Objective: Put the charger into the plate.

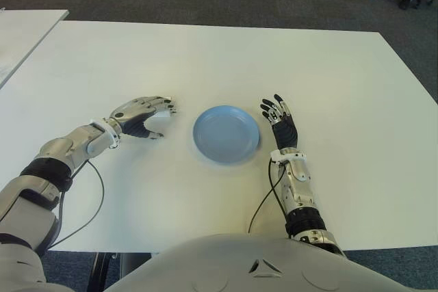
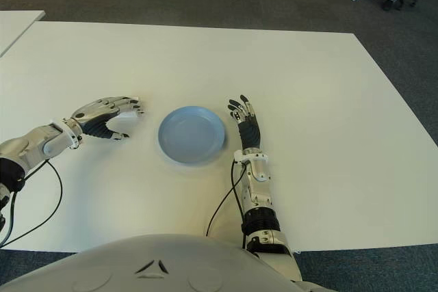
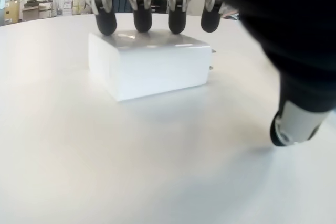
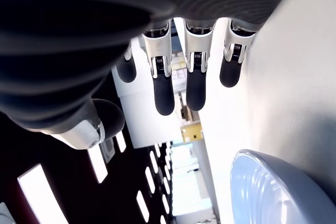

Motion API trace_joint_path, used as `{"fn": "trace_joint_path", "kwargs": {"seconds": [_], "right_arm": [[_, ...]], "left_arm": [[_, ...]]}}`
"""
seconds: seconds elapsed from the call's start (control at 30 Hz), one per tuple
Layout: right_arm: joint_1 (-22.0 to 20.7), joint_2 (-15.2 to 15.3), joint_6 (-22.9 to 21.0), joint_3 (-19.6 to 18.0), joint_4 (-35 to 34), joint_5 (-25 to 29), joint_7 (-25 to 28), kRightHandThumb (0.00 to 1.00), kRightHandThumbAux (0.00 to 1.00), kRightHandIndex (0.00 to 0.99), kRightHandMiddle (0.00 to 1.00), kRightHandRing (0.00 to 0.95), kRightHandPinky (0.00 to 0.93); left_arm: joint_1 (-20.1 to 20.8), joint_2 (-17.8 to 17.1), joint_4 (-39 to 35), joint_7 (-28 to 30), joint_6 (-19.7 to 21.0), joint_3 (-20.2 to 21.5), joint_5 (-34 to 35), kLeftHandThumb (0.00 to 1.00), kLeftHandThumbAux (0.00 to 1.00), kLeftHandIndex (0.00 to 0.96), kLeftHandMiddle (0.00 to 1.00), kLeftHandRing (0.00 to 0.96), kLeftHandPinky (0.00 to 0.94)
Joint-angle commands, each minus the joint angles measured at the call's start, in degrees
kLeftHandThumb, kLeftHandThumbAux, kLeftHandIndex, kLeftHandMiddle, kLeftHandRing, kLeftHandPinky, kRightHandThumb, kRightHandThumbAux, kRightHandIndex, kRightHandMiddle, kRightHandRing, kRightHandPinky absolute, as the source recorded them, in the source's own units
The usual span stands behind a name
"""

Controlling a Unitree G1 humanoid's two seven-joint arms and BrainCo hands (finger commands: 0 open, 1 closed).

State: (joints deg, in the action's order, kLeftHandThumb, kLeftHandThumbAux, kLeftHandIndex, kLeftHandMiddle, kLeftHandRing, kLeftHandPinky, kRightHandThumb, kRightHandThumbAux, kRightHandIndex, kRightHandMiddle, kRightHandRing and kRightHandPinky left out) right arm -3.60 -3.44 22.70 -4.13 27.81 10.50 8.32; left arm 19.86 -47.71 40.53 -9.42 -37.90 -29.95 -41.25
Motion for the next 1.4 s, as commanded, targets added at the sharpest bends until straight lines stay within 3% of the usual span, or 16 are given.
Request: {"fn": "trace_joint_path", "kwargs": {"seconds": [0.03,0.33,0.57,0.77,1.03,1.4], "right_arm": [[0.1,-1.0,-0.9,-0.6,1.8,0.6,-0.1,0.000,0.525,0.084,0.246,0.207,0.154],[-0.5,-0.9,-0.7,-0.9,2.8,0.4,0.0,0.000,0.529,0.079,0.247,0.207,0.152],[-0.7,-1.0,-0.8,-1.0,3.1,0.4,0.1,0.000,0.538,0.072,0.249,0.207,0.145],[-1.2,-1.0,-0.6,-1.2,4.0,0.4,0.1,0.000,0.545,0.068,0.251,0.208,0.144],[-1.5,-1.3,-0.1,-1.0,4.4,0.0,0.0,0.000,0.547,0.064,0.262,0.212,0.133],[-1.6,-1.4,0.1,-0.8,4.5,-0.4,-0.5,0.000,0.550,0.064,0.266,0.215,0.125]], "left_arm": [[-3.7,-0.7,-1.4,2.1,-0.8,-0.4,-1.5,0.000,0.567,0.000,0.000,0.000,0.007],[-4.6,-0.9,-5.4,0.2,0.0,1.5,-3.5,0.000,0.572,0.000,0.000,0.000,0.001],[-1.0,-0.1,-4.9,-2.7,-0.2,2.4,-5.8,0.009,0.594,0.000,0.000,0.000,0.013],[2.3,0.7,-3.8,-5.2,-0.7,3.0,-7.2,0.083,0.582,0.000,0.000,0.000,0.025],[8.6,2.8,3.2,-12.8,-1.6,1.6,-10.7,0.189,0.543,0.000,0.000,0.000,0.034],[15.0,5.1,12.5,-18.3,-2.8,-0.7,-13.0,0.223,0.508,0.000,0.000,0.000,0.032]]}}
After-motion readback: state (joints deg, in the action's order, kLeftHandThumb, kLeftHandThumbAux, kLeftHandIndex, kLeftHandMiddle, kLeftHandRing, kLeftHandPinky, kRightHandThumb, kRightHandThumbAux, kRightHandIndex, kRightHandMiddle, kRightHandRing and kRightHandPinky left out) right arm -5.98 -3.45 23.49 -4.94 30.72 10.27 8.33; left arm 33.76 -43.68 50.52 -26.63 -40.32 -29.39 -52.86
